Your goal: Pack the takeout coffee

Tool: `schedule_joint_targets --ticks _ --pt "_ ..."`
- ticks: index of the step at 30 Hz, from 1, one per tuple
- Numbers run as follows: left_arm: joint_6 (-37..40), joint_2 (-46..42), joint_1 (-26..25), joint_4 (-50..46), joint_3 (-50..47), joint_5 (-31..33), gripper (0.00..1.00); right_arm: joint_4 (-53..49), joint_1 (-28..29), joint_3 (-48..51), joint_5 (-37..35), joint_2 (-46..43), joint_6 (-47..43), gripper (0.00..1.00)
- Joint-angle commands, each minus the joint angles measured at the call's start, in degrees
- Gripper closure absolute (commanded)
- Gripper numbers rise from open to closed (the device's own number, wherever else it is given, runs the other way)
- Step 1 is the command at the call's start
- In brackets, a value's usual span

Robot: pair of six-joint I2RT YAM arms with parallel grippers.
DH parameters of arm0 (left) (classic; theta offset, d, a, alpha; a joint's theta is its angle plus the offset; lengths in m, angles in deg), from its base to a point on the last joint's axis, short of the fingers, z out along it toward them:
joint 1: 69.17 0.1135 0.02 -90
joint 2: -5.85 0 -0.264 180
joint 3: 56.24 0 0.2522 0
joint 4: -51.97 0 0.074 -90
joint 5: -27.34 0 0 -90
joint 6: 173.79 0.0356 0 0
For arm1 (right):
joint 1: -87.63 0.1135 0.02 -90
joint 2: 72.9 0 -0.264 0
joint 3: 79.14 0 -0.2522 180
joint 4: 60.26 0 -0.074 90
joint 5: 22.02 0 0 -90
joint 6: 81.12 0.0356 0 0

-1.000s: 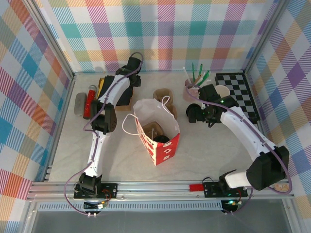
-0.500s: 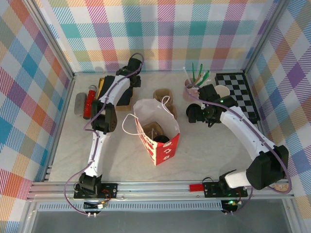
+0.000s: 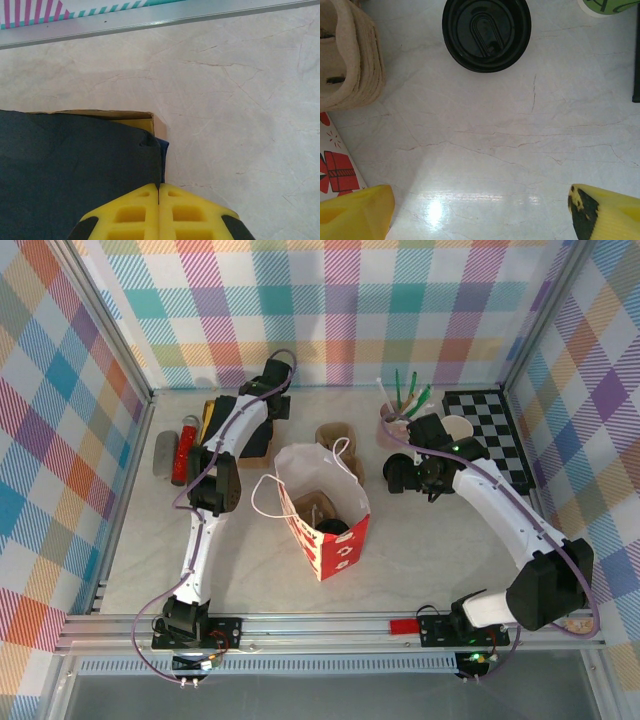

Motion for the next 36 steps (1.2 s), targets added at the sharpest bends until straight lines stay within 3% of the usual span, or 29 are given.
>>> schedule_joint_targets --ticks 1,24,30,36 --pt "0.8 -2.0 -0.3 -0.6 0.4 2.0 1.00 0.6 -0.4 -0.5 0.9 0.1 0.4 0.11" --pt "-1.1 -20.4 1.1 -0.3 -13.7 1.0 1.00 -0.9 -0.4 0.6 3.0 -5.5 1.3 0.14" --pt "-5.1 -28.7 4.7 0.1 -20.6 -5.3 1.00 -2.0 -0.4 0.2 3.5 -7.3 1.2 0.14" --pt "-3.7 -31.4 5.6 -6.4 -19.9 -10.8 1.00 -2.0 -0.4 0.4 4.7 -9.3 1.6 0.14"
